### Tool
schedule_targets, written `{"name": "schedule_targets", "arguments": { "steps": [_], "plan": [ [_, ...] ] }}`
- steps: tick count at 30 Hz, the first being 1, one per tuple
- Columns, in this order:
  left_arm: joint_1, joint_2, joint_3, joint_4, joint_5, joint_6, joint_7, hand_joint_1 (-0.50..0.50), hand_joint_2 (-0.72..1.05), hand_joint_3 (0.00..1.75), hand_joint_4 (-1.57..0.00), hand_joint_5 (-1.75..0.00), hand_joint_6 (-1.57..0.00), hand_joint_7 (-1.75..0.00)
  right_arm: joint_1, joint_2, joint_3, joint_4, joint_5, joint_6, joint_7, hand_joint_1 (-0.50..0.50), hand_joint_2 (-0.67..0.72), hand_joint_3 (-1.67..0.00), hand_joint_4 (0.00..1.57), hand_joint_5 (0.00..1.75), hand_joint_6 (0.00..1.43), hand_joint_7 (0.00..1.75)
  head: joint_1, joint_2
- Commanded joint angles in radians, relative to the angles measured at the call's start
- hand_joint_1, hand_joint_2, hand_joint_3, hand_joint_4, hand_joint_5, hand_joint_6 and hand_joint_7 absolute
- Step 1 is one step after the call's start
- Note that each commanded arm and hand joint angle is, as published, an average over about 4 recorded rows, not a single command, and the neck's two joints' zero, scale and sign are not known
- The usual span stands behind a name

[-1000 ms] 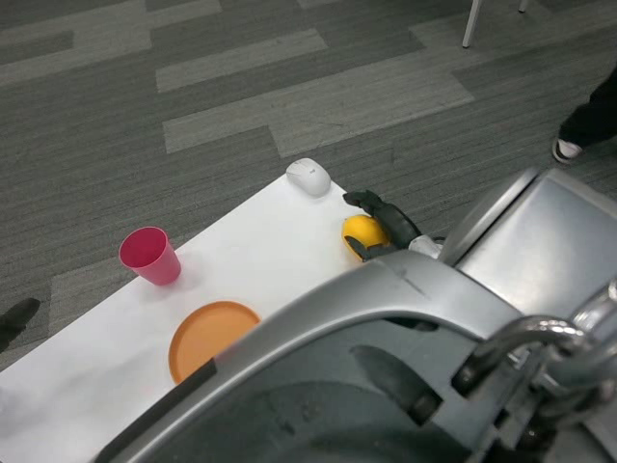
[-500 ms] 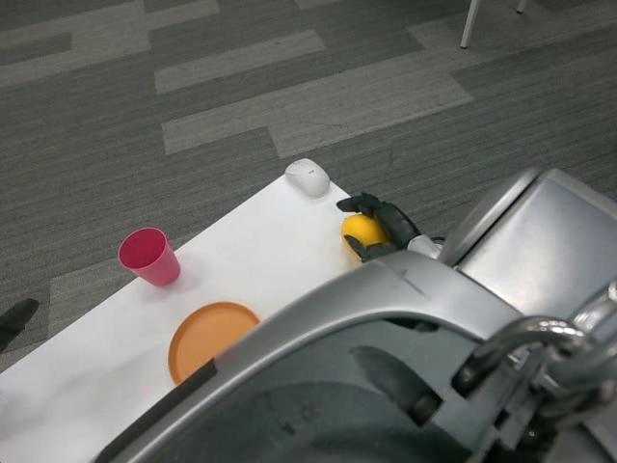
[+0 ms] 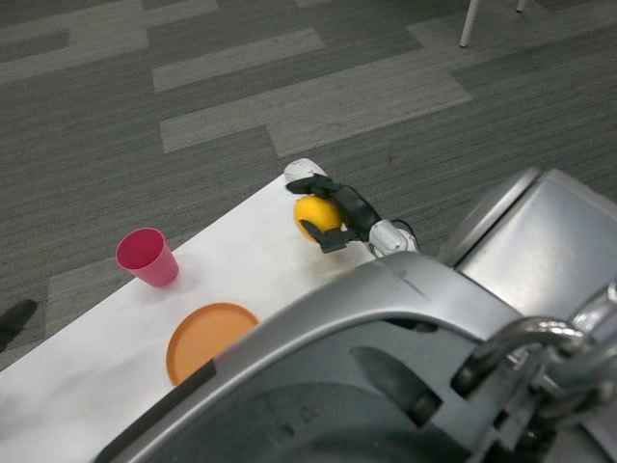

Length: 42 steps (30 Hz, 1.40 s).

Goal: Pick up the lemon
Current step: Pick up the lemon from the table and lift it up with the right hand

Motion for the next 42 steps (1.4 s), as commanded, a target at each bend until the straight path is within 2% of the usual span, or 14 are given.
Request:
{"name": "schedule_targets", "arguments": {
  "steps": [1,3,7,12,18,20,21,22,24,30,32,35,39,42],
  "plan": [
    [0.001,0.011,0.005,0.004,0.0,0.003,-0.002,0.5,1.05,0.09,0.0,0.0,0.0,0.0,-0.037,0.004,0.084,-0.049,0.067,-0.001,-0.003,-0.42,-0.6,-1.27,0.26,1.45,0.41,0.56,0.0,0.0],
    [0.002,0.011,0.006,0.004,0.0,0.003,-0.002,0.5,1.05,0.09,0.0,0.0,0.0,0.0,-0.046,0.006,0.112,-0.074,0.082,-0.001,-0.004,-0.42,-0.6,-1.27,0.27,1.45,0.41,0.56,0.0,0.0],
    [0.005,0.011,0.009,0.002,0.0,0.003,-0.002,0.5,1.05,0.09,0.0,0.0,0.0,0.0,-0.058,0.007,0.135,-0.128,0.084,-0.001,-0.01,-0.42,-0.59,-1.27,0.26,1.45,0.4,0.56,0.096,0.028],
    [0.007,0.012,0.012,0.001,0.0,0.002,-0.002,0.5,1.05,0.09,0.0,0.0,0.0,0.0,-0.08,-0.002,0.191,-0.185,0.109,-0.002,-0.031,-0.42,-0.57,-1.27,0.29,1.45,0.4,0.56,0.17,0.048],
    [0.008,0.013,0.013,0.0,0.0,0.002,-0.003,0.5,1.05,0.09,0.0,0.0,0.0,0.0,-0.114,-0.004,0.257,-0.226,0.132,-0.004,-0.051,-0.42,-0.54,-1.27,0.31,1.45,0.43,0.56,0.356,0.081],
    [0.008,0.014,0.013,-0.001,0.0,0.0,-0.003,0.5,1.05,0.09,0.0,0.0,0.0,0.0,-0.123,-0.003,0.268,-0.232,0.133,-0.004,-0.057,-0.42,-0.57,-1.27,0.31,1.45,0.43,0.56,0.371,0.081],
    [0.01,0.014,0.015,-0.002,0.0,-0.001,-0.003,0.5,1.05,0.09,0.0,0.0,0.0,0.0,-0.13,-0.003,0.275,-0.234,0.134,-0.004,-0.062,-0.42,-0.59,-1.27,0.32,1.45,0.43,0.56,0.432,0.086],
    [0.011,0.014,0.016,-0.004,0.0,-0.002,-0.002,0.5,1.05,0.09,0.0,0.0,0.0,0.0,-0.136,-0.003,0.281,-0.236,0.134,-0.003,-0.066,-0.42,-0.6,-1.27,0.33,1.45,0.43,0.56,0.453,0.087],
    [0.016,0.014,0.019,-0.008,0.0,-0.004,-0.002,0.5,1.05,0.09,0.0,0.0,0.0,0.0,-0.148,-0.003,0.294,-0.237,0.135,-0.003,-0.075,-0.42,-0.59,-1.27,0.34,1.45,0.43,0.56,0.582,0.09],
    [0.034,0.015,0.037,-0.029,0.002,-0.01,-0.003,0.5,1.05,0.09,0.0,0.0,0.0,0.0,-0.192,-0.003,0.347,-0.24,0.144,-0.004,-0.09,-0.42,-0.57,-1.27,0.37,1.45,0.46,0.56,0.757,0.083],
    [0.041,0.015,0.044,-0.036,0.002,-0.013,-0.003,0.5,1.05,0.09,0.0,0.0,0.0,0.0,-0.209,-0.004,0.363,-0.239,0.145,-0.004,-0.094,-0.42,-0.6,-1.27,0.37,1.45,0.46,0.56,0.775,0.082],
    [0.052,0.016,0.057,-0.043,0.003,-0.016,-0.004,0.5,1.0,0.09,0.0,0.0,0.0,0.0,-0.229,-0.004,0.381,-0.237,0.145,-0.004,-0.095,-0.42,-0.57,-1.27,0.37,1.45,0.46,0.56,0.763,0.082],
    [0.067,0.017,0.071,-0.049,0.006,-0.025,-0.005,0.5,1.0,0.07,0.0,0.0,0.0,0.0,-0.25,-0.004,0.399,-0.236,0.145,-0.005,-0.097,-0.42,-0.57,-1.27,0.37,1.48,0.46,0.56,0.899,0.07],
    [0.077,0.017,0.081,-0.051,0.006,-0.033,-0.005,0.5,1.03,0.09,-0.02,0.0,0.0,0.0,-0.261,-0.004,0.409,-0.235,0.145,-0.005,-0.099,-0.42,-0.57,-1.27,0.37,1.5,0.46,0.56,0.92,0.07]
  ]
}}
